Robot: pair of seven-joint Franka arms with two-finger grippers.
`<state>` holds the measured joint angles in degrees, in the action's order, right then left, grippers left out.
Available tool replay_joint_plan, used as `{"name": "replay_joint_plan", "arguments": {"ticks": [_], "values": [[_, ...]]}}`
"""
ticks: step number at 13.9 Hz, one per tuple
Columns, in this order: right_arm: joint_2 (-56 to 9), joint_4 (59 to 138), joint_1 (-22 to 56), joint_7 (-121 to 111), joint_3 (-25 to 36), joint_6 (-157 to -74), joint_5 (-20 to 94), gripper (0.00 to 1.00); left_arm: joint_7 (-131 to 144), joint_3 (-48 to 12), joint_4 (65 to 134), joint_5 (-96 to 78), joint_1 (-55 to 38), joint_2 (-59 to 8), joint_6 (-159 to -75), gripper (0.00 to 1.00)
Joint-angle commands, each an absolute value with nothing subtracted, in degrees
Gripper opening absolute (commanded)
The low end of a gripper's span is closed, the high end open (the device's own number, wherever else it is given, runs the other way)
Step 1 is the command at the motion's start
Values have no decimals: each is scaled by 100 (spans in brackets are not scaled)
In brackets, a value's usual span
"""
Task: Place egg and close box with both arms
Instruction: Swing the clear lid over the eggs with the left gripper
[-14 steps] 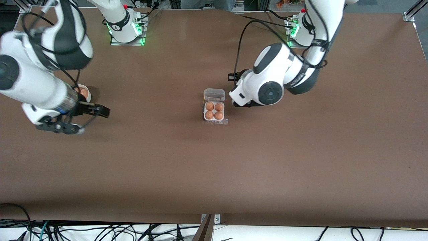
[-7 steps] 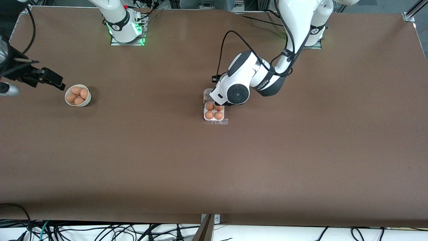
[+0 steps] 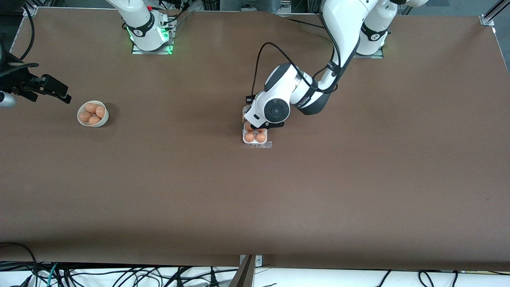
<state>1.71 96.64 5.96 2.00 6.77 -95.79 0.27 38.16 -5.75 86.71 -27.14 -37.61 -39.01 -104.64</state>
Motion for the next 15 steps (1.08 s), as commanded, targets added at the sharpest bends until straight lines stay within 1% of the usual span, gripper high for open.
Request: {"name": "replay_joint_plan", "arguments": {"ticks": [1, 3, 5, 7, 8, 9, 11, 13, 14, 15], "values": [[273, 9835, 528, 79, 624, -9659, -114, 100, 3929, -457, 8517, -2769, -3823, -4008, -10704, 5], [246, 9817, 536, 79, 624, -9642, -149, 100, 3876, -309, 8316, -2760, -3762, -4008, -10784, 5], [229, 9791, 545, 79, 615, -9633, -149, 100, 3806, 77, 8035, -2542, -3762, -4008, -10828, 6], [220, 9774, 571, 79, 606, -9624, -149, 100, 3841, 167, 7727, -2400, -3718, -3964, -10776, 6], [202, 9765, 571, 105, 606, -9615, -149, 100, 3850, 210, 7612, -2339, -3709, -3946, -10732, 9], [202, 9765, 571, 140, 598, -9607, -141, 100, 3858, 263, 7507, -2190, -3700, -3938, -10671, 15], [193, 9721, 580, 132, 598, -9607, -141, 100, 3841, 596, 7348, -1603, -3700, -3719, -10487, 44], [185, 9721, 571, 106, 598, -9606, -141, 100, 3771, 886, 7330, -813, -3639, -3420, -10048, 81], [167, 9721, 571, 105, 598, -9606, -141, 100, 3553, 966, 7321, -278, -3613, -3262, -9881, 90], [167, 9721, 571, 114, 598, -9598, -141, 100, 3229, 984, 7321, 154, -3586, -3069, -9722, 94]]}}
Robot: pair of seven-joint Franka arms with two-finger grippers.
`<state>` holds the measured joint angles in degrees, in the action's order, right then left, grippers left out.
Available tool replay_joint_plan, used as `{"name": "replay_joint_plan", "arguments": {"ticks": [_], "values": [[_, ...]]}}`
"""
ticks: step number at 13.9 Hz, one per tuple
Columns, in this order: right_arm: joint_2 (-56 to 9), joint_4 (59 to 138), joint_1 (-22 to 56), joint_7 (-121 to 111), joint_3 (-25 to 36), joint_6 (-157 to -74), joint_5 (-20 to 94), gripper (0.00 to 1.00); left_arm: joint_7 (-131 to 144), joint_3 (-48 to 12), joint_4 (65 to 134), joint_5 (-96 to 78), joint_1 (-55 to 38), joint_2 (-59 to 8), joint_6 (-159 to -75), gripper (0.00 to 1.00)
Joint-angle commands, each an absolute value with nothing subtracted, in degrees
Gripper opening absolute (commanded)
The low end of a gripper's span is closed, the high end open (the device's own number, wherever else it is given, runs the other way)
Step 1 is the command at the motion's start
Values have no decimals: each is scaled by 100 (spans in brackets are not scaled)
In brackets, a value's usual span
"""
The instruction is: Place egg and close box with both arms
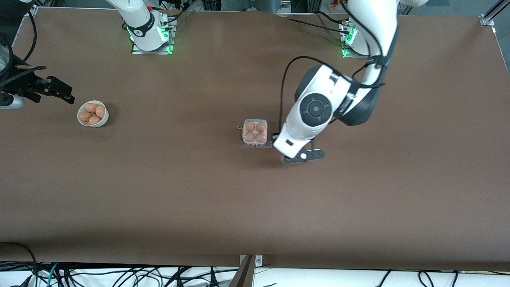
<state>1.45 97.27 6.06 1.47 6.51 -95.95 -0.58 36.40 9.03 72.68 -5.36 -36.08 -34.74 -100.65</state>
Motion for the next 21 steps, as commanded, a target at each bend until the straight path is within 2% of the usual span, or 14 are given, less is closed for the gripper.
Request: {"name": "replay_joint_plan", "arguments": {"ticks": [1, 6, 12, 15, 19, 21], "values": [[167, 9721, 571, 106, 598, -9606, -141, 100, 2956, 984, 7321, 384, -3395, -2963, -9555, 96], [167, 9721, 571, 141, 598, -9598, -141, 100, 2146, 976, 6882, 510, -2401, -2751, -8992, 100], [167, 9721, 571, 141, 598, -9598, -141, 100, 1137, 905, 6960, 422, -1381, -2172, -8991, 100], [167, 9721, 571, 106, 598, -9598, -141, 100, 520, 897, 7478, 387, -1021, -1706, -9105, 100], [167, 9721, 554, 105, 606, -9554, -132, 100, 588, 844, 8479, 132, -835, -1170, -9807, 100], [167, 9721, 554, 132, 606, -9554, -132, 100, 615, 521, 8884, 141, -678, -968, -10071, 100]]}}
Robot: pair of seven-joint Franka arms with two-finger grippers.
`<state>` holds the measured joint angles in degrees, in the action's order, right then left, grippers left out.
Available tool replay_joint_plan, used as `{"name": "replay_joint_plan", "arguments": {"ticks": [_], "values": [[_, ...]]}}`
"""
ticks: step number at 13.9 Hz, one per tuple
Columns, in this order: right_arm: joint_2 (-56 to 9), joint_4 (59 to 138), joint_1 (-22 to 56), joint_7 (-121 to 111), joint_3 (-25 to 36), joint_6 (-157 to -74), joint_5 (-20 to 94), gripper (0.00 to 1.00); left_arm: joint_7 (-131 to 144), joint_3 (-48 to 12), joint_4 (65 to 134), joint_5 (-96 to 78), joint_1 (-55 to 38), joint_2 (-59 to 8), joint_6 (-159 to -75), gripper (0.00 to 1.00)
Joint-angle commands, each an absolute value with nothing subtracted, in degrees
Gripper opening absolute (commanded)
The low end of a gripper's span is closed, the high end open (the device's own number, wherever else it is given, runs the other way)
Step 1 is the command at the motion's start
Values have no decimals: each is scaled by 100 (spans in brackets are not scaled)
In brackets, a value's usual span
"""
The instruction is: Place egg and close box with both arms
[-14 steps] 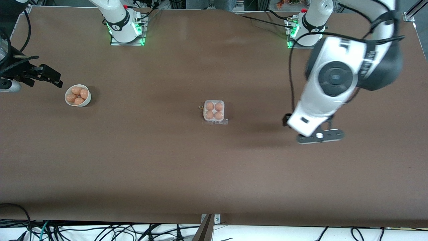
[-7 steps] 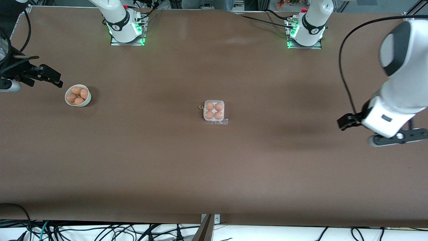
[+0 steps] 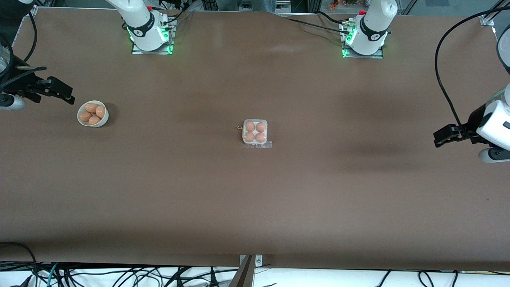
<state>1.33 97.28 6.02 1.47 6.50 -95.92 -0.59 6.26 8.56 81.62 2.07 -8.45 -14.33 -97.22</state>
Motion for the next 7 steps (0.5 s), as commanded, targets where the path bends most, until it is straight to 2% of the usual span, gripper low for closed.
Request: {"name": "replay_joint_plan", "arguments": {"ticks": [1, 2, 7], "values": [[167, 9721, 554, 149, 606, -9554, -132, 100, 659, 258, 9016, 149, -451, -897, -10133, 100], [167, 9721, 554, 149, 606, -9554, -132, 100, 677, 90, 9044, 149, -266, -888, -10142, 100], [167, 9721, 554, 149, 606, -9554, -132, 100, 607, 97, 9105, 149, -202, -756, -10134, 100]]}}
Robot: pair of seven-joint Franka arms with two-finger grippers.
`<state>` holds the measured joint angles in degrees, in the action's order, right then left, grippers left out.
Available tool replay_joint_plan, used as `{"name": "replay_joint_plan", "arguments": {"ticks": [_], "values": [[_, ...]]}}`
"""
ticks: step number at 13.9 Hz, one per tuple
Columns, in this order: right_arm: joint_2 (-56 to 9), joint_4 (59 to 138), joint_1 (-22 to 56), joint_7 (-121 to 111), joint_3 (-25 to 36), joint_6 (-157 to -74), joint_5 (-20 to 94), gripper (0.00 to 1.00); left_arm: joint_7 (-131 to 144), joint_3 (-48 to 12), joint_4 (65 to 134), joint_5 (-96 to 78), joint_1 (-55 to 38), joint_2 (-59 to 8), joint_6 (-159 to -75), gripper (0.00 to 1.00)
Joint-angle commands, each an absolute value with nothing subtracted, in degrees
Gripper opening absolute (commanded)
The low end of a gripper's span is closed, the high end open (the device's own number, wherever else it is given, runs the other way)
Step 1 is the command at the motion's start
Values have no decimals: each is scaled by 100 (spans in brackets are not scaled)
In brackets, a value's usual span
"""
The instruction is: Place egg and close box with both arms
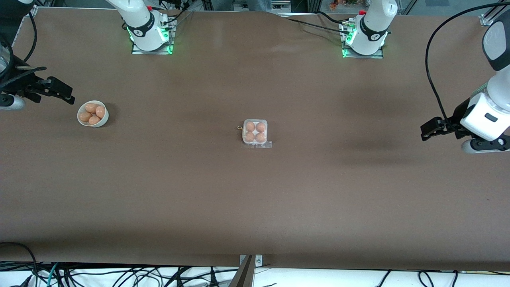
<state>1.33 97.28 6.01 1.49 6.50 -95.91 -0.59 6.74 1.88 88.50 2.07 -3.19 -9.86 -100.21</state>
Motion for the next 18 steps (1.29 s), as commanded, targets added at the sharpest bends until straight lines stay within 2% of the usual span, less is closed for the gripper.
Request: {"name": "replay_joint_plan", "arguments": {"ticks": [1, 4, 18], "values": [[167, 9721, 554, 149, 606, -9554, -132, 100, 589, 97, 9192, 141, -159, -695, -10151, 100], [167, 9721, 554, 141, 606, -9536, -132, 100, 571, 97, 9439, 106, -167, -493, -10195, 100], [167, 9721, 554, 141, 606, -9519, -132, 100, 97, 229, 9439, -237, -114, -272, -9826, 100]]}}
